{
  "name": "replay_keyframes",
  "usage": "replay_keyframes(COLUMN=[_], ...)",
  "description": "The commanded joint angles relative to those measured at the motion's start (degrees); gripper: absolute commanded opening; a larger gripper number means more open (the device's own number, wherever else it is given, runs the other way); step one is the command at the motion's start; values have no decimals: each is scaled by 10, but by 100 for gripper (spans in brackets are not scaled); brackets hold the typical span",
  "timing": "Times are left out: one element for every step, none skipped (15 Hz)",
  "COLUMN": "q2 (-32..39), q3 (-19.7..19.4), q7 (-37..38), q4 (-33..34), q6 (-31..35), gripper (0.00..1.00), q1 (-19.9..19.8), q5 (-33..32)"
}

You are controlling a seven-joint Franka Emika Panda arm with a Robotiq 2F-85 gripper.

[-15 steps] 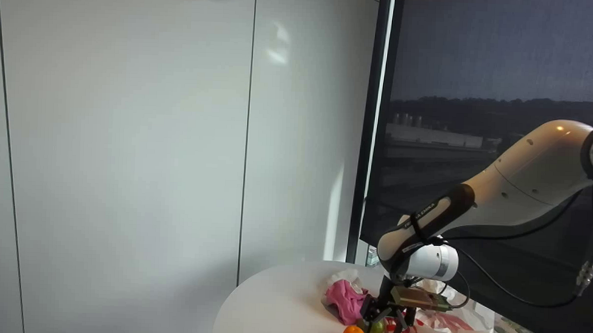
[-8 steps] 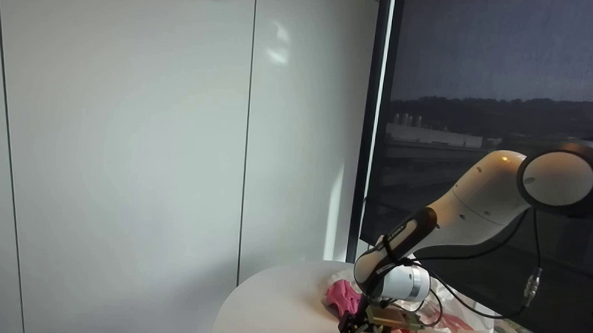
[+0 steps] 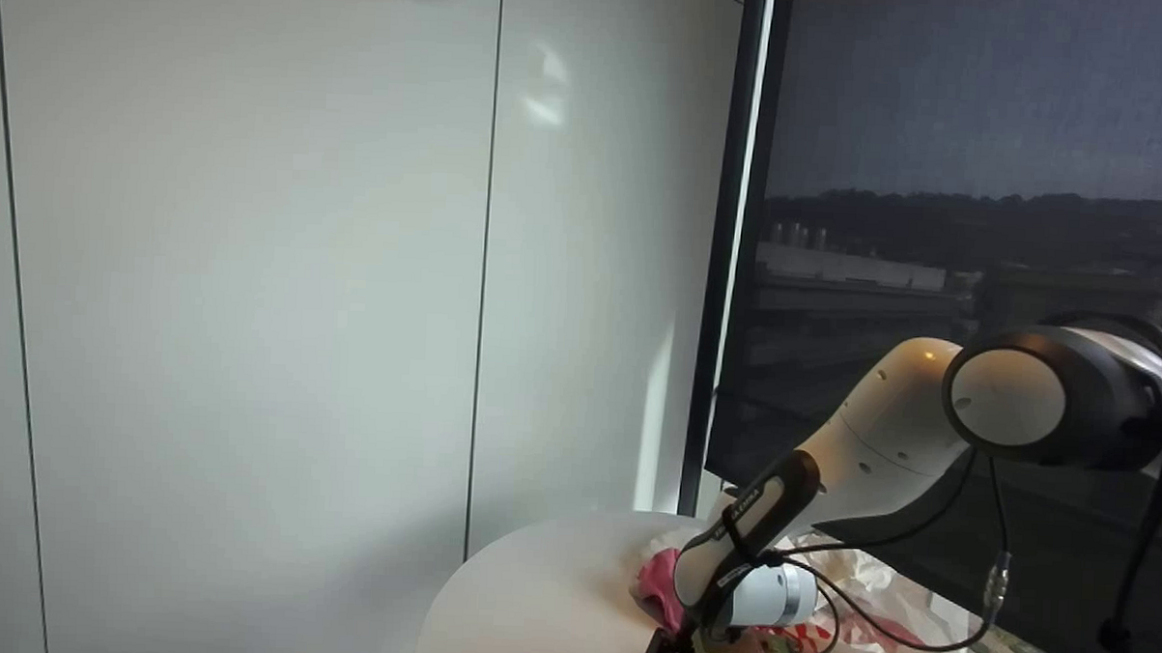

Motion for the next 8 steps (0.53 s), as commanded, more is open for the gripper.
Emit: replay_keyframes(q2=[23, 25, 26, 25, 22, 18, 9, -1], q3=[-23, -27, -27, -29, -29, -31, -31, -26], q7=[25, 25, 21, 20, 20, 20, 22, 19], q4=[21, 22, 23, 23, 23, 22, 18, 15], q6=[16, 19, 21, 22, 22, 17, 6, -5], gripper=[100, 90, 73, 66, 60, 60, 60, 60], q1=[22, 26, 25, 27, 26, 25, 22, 15], q5=[-31, -39, -43, -49, -52, -54, -53, -48])
